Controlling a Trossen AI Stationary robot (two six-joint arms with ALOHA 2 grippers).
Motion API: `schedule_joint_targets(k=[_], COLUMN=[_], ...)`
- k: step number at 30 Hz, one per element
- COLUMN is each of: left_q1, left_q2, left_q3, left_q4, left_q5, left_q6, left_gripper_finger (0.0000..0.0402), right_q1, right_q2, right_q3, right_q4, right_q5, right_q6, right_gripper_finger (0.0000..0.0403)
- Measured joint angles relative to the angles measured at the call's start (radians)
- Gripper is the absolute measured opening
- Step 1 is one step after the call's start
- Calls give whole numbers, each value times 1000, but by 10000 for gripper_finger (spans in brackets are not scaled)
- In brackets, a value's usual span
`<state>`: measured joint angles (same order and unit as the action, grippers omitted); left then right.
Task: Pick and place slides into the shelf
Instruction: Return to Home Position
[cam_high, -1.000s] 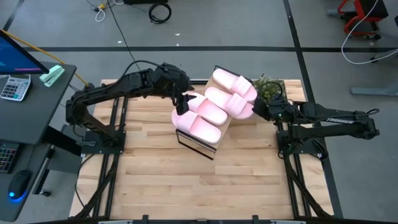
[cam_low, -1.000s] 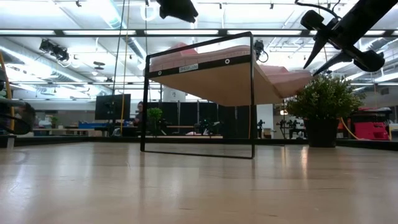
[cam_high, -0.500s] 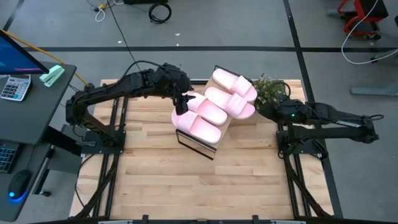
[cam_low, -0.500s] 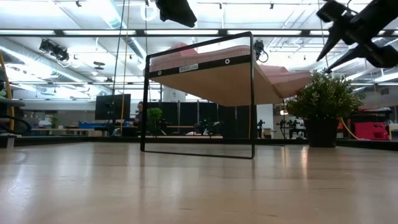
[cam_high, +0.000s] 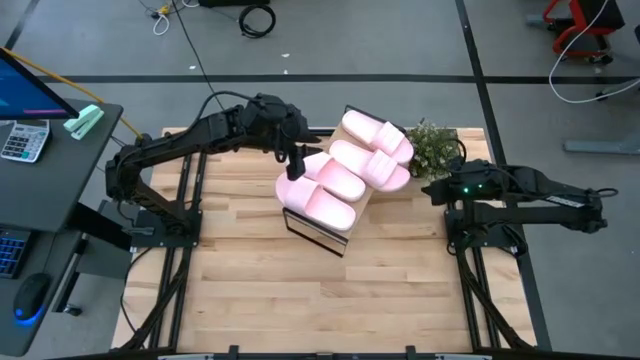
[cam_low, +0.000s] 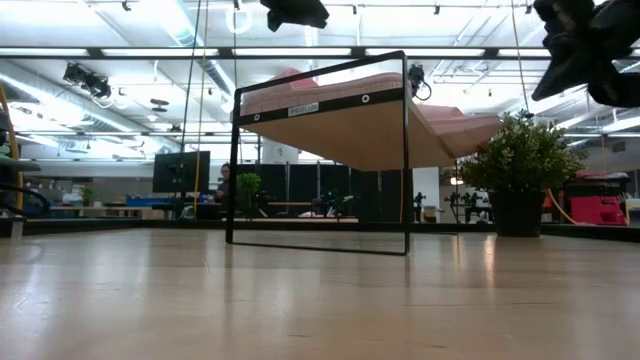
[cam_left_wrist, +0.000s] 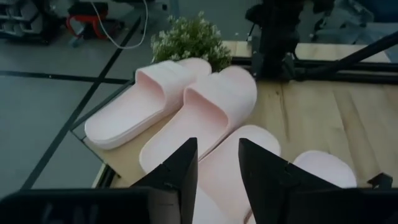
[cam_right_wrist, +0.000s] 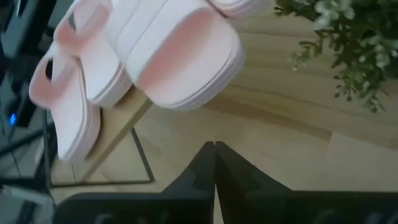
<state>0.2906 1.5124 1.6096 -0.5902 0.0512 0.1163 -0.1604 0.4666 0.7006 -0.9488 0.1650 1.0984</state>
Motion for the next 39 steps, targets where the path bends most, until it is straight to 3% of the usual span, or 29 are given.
schedule_joint_targets(k=[7,11,15,22,28,34,39], left_q1=[-31,-47,-54,-55,-44,-45,-78], left_q2=[0,-2,-3,-34,-176,-354,-499], left_q3=[0,-17,-160,-361,-486,-755,-973], left_q4=[67,183,429,480,524,870,1032], left_q5=[77,88,101,62,-19,-121,-211], left_q6=[-29,-57,-177,-268,-206,-300,-346], left_gripper_finger=[100,77,45,6,9,8,5], right_q1=[0,0,0,0,0,0,0], right_q2=[-7,-7,-7,-7,-7,-6,2], right_q3=[63,131,192,241,241,241,241], right_q4=[-26,-92,-153,-206,-205,-205,-205], right_q5=[-3,38,68,73,73,69,68], right_q6=[-252,-327,-365,-375,-371,-307,-237], right_gripper_finger=[4,3,2,1,1,0,0])
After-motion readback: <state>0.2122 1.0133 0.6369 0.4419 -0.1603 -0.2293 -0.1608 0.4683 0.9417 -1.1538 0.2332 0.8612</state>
